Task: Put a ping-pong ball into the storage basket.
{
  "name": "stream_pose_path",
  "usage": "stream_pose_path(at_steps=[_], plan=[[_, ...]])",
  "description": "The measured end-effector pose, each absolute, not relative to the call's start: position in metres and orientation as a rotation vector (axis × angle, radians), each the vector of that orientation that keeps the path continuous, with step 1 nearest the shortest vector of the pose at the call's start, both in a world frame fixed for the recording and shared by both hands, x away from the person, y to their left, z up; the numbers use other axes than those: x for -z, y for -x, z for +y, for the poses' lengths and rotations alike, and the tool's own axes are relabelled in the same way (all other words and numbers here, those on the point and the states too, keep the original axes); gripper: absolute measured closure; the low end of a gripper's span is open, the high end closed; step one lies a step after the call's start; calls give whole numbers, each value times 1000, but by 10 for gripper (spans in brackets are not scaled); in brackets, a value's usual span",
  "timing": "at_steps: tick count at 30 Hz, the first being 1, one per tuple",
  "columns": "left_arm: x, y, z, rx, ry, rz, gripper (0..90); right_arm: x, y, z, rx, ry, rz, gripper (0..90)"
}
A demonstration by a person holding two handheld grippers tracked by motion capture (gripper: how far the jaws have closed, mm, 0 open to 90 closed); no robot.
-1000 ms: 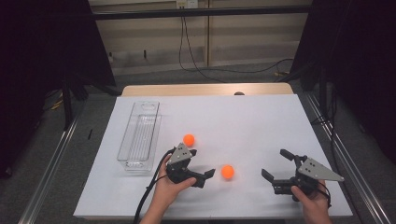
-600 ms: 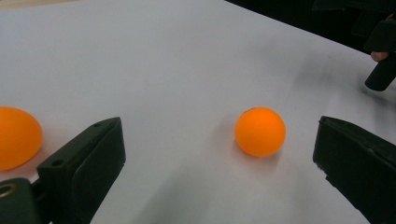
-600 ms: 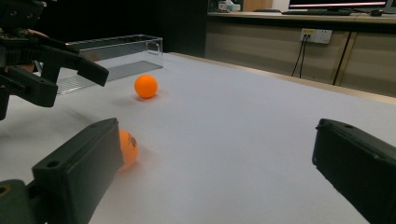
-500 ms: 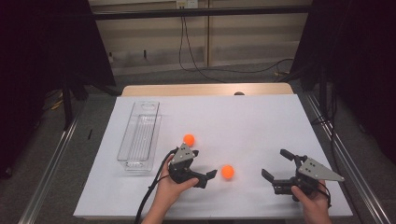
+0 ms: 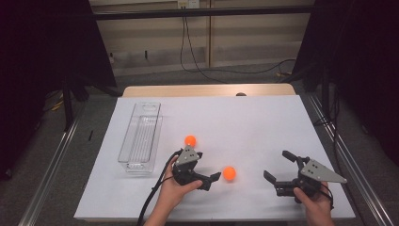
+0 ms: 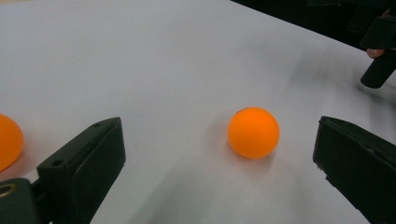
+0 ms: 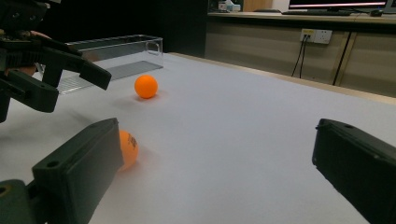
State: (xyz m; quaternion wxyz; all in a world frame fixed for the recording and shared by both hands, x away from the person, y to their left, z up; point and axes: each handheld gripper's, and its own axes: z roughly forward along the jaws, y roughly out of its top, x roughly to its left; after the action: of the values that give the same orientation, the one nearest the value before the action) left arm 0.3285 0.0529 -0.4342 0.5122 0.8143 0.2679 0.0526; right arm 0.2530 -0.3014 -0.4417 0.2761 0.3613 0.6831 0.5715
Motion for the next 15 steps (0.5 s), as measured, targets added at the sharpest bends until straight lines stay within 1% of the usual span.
stream_pose_path(at_steps=[15], plan=[[435,-328,45,-112,-1973,634,26,442,-253,-301,-1537,-970,1837,11]])
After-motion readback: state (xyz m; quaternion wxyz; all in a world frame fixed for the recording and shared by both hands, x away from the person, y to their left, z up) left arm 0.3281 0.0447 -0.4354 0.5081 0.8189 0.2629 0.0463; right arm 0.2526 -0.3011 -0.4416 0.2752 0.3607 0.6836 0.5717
